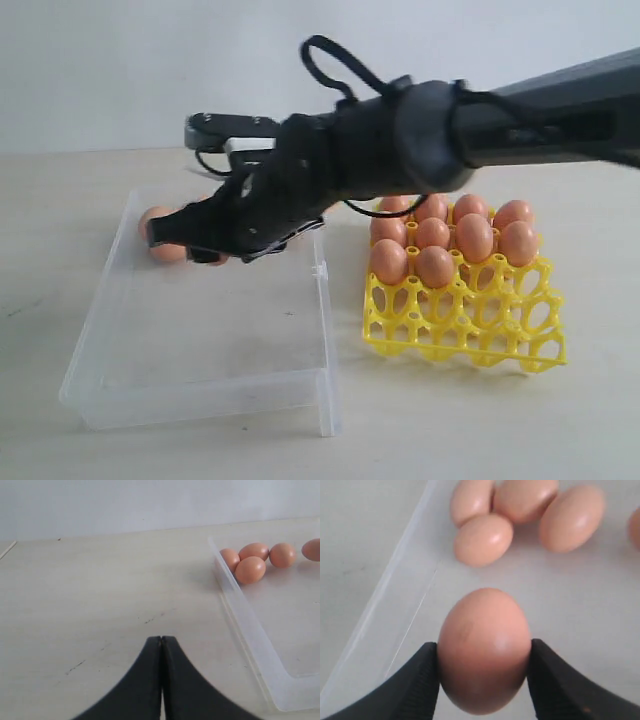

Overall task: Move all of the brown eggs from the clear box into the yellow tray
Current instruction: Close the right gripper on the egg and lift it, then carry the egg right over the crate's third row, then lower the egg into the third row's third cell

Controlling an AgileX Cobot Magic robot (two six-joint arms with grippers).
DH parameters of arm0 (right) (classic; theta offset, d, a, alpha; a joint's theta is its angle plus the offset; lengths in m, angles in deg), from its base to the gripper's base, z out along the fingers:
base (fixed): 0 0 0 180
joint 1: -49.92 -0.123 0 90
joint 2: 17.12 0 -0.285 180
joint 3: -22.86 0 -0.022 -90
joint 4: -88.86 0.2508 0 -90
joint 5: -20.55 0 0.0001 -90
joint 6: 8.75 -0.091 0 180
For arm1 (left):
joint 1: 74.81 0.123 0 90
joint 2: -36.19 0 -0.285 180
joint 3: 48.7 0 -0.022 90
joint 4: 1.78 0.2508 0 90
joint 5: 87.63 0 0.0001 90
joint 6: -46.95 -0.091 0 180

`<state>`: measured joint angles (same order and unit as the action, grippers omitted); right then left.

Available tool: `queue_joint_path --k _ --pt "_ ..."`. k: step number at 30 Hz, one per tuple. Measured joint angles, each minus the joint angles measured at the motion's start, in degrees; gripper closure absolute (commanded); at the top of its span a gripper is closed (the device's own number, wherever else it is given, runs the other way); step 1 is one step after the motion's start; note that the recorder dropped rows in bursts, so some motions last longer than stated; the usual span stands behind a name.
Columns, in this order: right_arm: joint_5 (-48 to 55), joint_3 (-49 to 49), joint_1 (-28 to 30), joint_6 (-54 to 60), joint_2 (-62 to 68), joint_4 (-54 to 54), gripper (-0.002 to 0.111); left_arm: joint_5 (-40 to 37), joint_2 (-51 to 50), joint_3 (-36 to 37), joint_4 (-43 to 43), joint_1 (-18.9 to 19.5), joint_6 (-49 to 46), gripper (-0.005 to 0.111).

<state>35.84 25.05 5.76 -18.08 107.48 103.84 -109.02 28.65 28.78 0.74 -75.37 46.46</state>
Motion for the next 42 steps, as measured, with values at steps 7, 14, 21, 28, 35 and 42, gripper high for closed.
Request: queue_joint_path --k 7,14,21,28,35,42 --pt "-39.63 -41.06 8.69 14.41 -25.72 -0.12 0.108 0.00 0.00 0.00 0.00 0.00 0.00 0.107" --pt "-56.03 -59.99 17.32 20.69 -31.48 0.11 0.108 0.00 0.00 0.00 0.00 0.00 0.00 0.107" --pt "-59.03 -60.36 22.20 20.31 -29.49 -0.27 0.108 0.00 0.00 0.00 0.00 0.00 0.00 0.107" --pt "-59.03 -58.32 22.33 19.68 -23.01 -3.77 0.108 0.00 0.00 0.00 0.00 0.00 0.00 0.107" --pt "-59.03 -55.97 22.33 19.57 -18.10 -4.19 0.108 0.00 0.00 0.00 0.00 0.00 0.00 0.107" --pt "-59.79 -55.87 22.33 19.45 -15.23 -4.19 0.108 0.00 0.00 0.00 0.00 0.00 0.00 0.107"
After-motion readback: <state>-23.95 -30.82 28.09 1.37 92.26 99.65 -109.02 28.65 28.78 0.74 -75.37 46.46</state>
